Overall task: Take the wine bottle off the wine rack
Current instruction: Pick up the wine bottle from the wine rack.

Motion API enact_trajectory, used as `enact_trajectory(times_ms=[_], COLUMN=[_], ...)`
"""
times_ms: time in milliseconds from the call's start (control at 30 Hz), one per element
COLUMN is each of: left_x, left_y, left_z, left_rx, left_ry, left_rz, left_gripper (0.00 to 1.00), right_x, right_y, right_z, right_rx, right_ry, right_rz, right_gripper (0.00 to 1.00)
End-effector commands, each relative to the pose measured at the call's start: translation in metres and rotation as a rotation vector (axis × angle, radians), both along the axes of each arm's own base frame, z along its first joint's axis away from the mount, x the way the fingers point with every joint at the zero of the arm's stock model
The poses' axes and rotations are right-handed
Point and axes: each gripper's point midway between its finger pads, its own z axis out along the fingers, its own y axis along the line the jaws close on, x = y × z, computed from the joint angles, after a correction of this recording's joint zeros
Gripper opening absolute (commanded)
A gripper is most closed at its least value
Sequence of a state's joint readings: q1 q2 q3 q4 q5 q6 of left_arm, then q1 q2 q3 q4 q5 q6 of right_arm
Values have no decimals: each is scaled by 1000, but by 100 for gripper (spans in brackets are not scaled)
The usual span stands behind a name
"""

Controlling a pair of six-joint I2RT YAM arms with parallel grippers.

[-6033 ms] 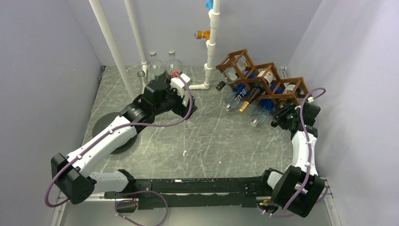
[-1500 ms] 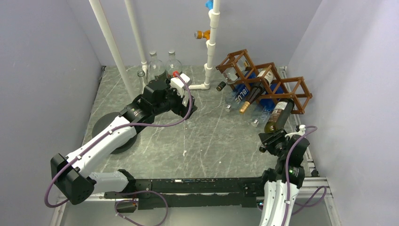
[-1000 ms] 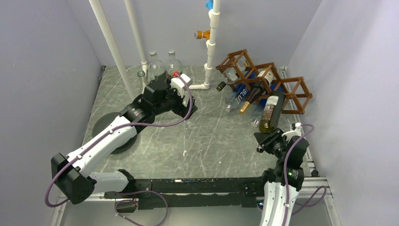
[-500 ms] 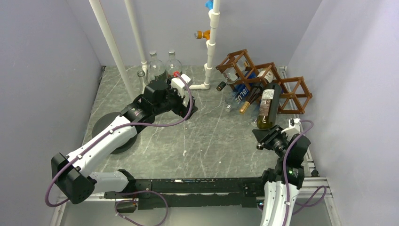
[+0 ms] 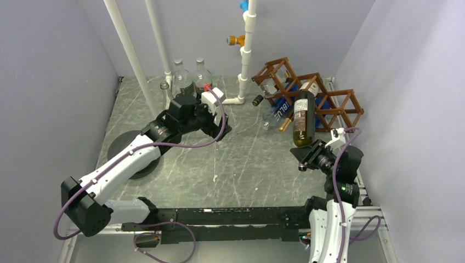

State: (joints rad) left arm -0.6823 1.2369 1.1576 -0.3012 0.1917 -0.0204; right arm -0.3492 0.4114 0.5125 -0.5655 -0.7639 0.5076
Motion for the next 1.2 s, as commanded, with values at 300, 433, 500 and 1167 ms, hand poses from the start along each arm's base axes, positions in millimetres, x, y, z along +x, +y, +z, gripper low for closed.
enact_trajectory(times_ms=[300,433,500,1167], left_x=[-9,-12,-14,-64], left_y=[-9,-11,-11,-10], left_z=[16,19,22,21], left_rx=[-58,-71,-65,-57], left_ry=[-44,-49,-79,-620], left_rz=[-73,-92,-118,-446], left_gripper=[99,99,99,99], right_x=[16,13,11,14], right_y=[32,44,48,103], right_z=[58,57,56,23], right_rx=[-216,-271,-294,-255], right_ry=[-206,-186,-177,-25], right_rz=[350,469,517,787], right_gripper=[0,0,0,0])
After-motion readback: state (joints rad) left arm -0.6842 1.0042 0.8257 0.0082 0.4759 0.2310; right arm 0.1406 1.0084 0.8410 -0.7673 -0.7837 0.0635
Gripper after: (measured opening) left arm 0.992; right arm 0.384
